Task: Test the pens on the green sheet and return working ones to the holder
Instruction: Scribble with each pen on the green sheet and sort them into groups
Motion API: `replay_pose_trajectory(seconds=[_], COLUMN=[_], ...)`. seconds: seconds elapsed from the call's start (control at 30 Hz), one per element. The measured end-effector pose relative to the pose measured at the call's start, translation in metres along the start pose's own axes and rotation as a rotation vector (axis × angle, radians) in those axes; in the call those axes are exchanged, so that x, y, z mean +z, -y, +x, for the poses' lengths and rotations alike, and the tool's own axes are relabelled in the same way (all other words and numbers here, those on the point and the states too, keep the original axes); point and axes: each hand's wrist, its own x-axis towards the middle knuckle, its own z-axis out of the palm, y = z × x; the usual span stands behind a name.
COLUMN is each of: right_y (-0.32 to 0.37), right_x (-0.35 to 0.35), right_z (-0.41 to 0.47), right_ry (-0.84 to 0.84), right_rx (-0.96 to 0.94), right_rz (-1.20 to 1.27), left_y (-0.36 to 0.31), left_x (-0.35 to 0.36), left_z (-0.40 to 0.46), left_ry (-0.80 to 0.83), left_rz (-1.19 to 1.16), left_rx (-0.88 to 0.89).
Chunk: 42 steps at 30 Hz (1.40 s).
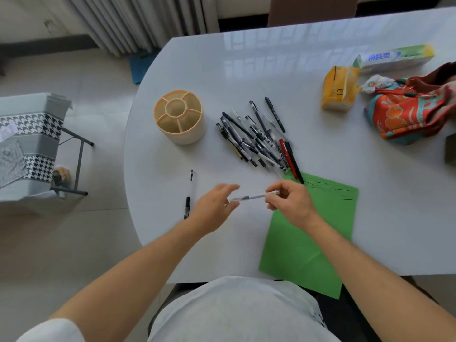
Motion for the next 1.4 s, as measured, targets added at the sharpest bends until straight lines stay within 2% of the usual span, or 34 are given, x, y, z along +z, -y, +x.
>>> replay_pose_trajectory(seconds=[0.1, 0.2, 0.3, 0.37, 0.43, 0.53, 0.6, 0.67, 0.77, 0.83, 1.07, 1.13, 1.27, 1.4], right_y=[-0.010, -0.019, -0.028, -0.032, -0.034, -0.042, -0.046, -0.044, -0.038, -0.037, -0.045, -0.046, -0.047, -0.049], right_x=[-0.011, -0.015, -0.012, -0.011, -0.014, -0.044, -0.068, -0.078, -0.067, -0.054, -0.030, -0.031, -0.049, -0.064], right_z=[-0.017, -0.029, -0.040, -0.042, -0.041, -0.035, -0.031, -0.025, -0.016, -0.011, -0.006, -0.006, -0.004, -0.006], right_ry=[-0.106, -0.149, -0.062, -0.080, -0.233, -0.573, -0.611, -0.561, -0.493, -0.478, -0.477, -0.464, -0.596, -0.583], right_rx=[0.070, 0.146, 0.204, 0.210, 0.237, 0.312, 0.285, 0.220, 0.095, 0.045, -0.053, -0.064, 0.002, 0.049], right_rz=[0.258, 0.425, 0.475, 0.452, 0.431, 0.481, 0.442, 0.383, 0.231, 0.084, -0.245, -0.284, -0.274, -0.188], left_y=[-0.018, -0.034, -0.053, -0.064, -0.069, -0.058, -0.047, -0.045, -0.058, -0.066, -0.059, -0.058, -0.062, -0.063], left_x=[0.010, 0.019, 0.030, 0.036, 0.039, 0.036, 0.031, 0.033, 0.048, 0.060, 0.076, 0.076, 0.076, 0.076], left_z=[0.013, 0.019, 0.023, 0.025, 0.025, 0.025, 0.022, 0.022, 0.030, 0.036, 0.039, 0.038, 0.038, 0.037], left_ry=[0.150, 0.202, 0.216, 0.228, 0.200, 0.120, 0.079, 0.055, 0.119, 0.180, 0.259, 0.264, 0.274, 0.256], left_rz=[0.079, 0.082, 0.077, 0.105, 0.163, 0.238, 0.254, 0.235, 0.221, 0.233, 0.310, 0.316, 0.315, 0.272], left_rx=[0.082, 0.162, 0.245, 0.294, 0.305, 0.232, 0.217, 0.320, 0.486, 0.538, 0.535, 0.537, 0.501, 0.485])
